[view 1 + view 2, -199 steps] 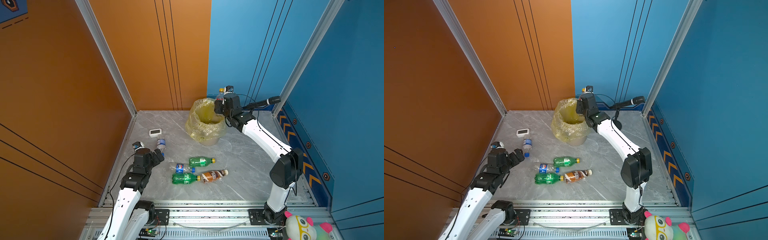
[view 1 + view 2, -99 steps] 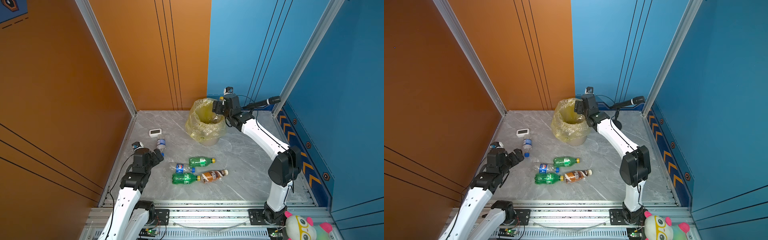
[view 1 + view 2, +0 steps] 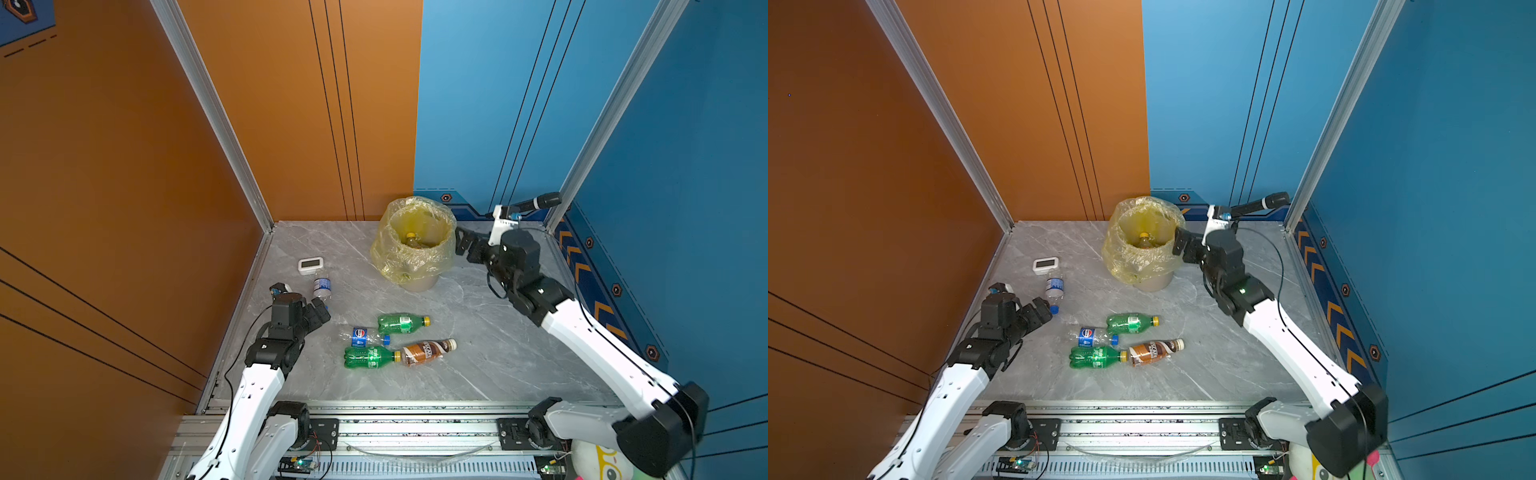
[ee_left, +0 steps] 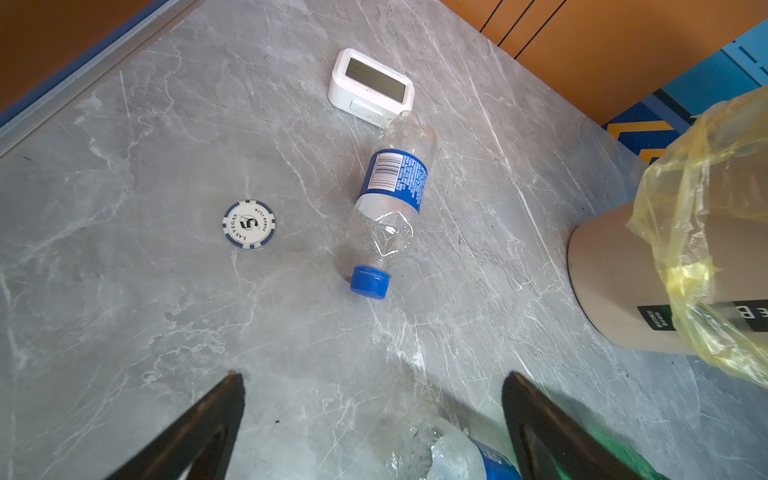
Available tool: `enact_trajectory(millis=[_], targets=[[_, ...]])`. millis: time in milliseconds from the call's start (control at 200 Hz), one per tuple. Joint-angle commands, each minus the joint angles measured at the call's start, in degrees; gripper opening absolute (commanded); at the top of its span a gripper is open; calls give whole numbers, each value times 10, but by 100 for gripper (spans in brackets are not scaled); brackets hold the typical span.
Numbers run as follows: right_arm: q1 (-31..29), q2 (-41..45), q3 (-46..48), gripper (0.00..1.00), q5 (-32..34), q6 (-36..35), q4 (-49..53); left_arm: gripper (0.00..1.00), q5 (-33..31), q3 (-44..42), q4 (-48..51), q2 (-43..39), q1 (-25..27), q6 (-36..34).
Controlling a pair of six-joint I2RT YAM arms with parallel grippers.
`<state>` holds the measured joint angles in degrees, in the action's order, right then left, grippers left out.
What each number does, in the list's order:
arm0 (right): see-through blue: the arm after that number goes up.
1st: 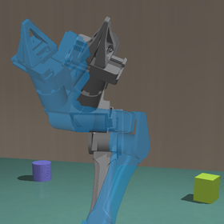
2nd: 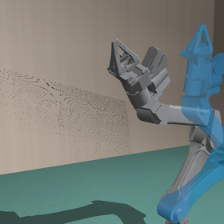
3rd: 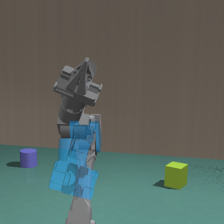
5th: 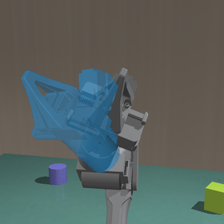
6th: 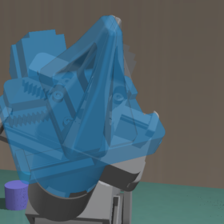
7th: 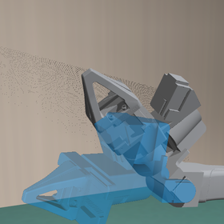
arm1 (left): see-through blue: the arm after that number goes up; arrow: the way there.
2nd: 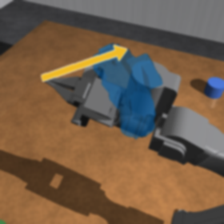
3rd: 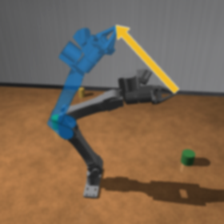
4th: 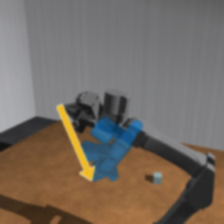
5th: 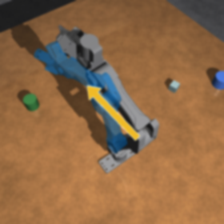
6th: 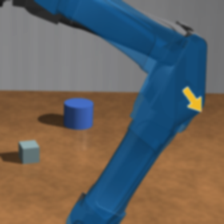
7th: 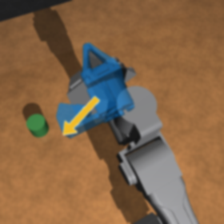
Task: Put the plastic bottles in the bin
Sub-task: 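Release the yellow-capped bottle into the bin and withdraw the right gripper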
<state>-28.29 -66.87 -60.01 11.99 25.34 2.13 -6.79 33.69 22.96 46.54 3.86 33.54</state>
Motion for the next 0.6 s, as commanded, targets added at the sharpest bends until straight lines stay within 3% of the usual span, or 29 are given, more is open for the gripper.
enact_trajectory(millis=[0, 115, 396, 596], targets=[[-3, 48, 124, 100, -4, 53, -28, 98, 18, -7, -14, 10, -4, 0], [2, 93, 187, 100, -5, 72, -19, 98, 23, 2, -10, 32, -5, -3], [6, 98, 190, 100, -11, 60, -1, 98, 22, 40, -18, 100, -5, -26], [9, 89, 181, 100, -24, 63, 2, 100, 8, 106, -27, 203, -12, -65]])
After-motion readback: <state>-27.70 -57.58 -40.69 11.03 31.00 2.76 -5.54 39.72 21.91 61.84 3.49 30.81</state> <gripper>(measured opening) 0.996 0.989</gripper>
